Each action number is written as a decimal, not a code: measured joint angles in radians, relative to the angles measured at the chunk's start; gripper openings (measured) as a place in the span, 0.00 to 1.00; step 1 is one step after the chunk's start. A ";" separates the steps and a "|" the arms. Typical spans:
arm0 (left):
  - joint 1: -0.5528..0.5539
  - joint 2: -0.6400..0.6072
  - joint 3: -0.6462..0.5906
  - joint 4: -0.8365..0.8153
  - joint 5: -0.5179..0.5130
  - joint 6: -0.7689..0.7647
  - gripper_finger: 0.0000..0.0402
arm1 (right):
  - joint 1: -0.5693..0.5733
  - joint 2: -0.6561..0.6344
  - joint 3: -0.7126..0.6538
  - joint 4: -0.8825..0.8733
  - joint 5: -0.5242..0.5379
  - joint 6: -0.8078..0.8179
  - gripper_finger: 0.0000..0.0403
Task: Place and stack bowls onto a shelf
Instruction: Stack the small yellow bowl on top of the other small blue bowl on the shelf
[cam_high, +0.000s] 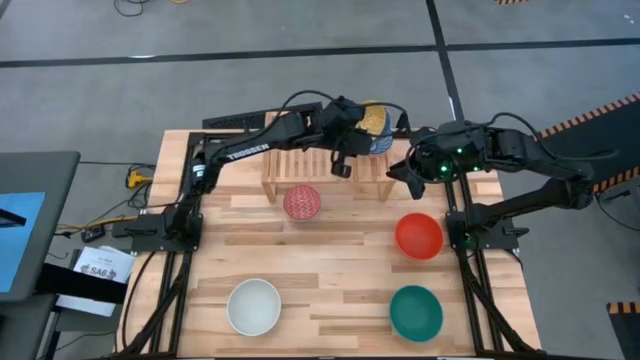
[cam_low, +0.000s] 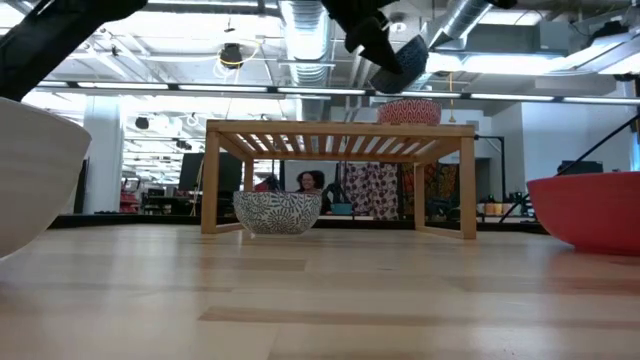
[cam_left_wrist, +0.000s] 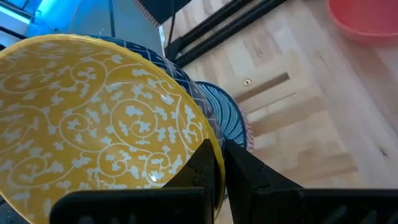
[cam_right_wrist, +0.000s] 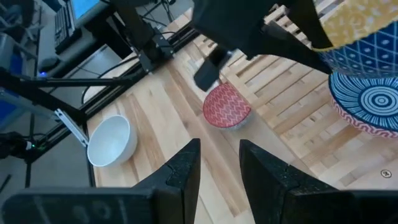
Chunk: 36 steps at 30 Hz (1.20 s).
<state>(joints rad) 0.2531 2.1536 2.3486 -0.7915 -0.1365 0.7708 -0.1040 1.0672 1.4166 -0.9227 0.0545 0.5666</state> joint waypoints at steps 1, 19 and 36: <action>0.000 0.001 0.000 -0.010 0.005 0.006 0.00 | 0.000 0.000 0.000 -0.001 0.000 0.006 0.34; 0.018 0.044 -0.002 -0.048 0.031 0.039 0.03 | 0.000 0.001 0.000 0.024 0.000 0.012 0.34; 0.033 0.043 -0.002 -0.046 0.051 0.019 0.15 | 0.000 0.001 0.000 0.027 0.000 0.010 0.34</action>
<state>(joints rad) 0.2865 2.1967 2.3466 -0.8371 -0.0851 0.7901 -0.1040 1.0679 1.4170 -0.8954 0.0547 0.5762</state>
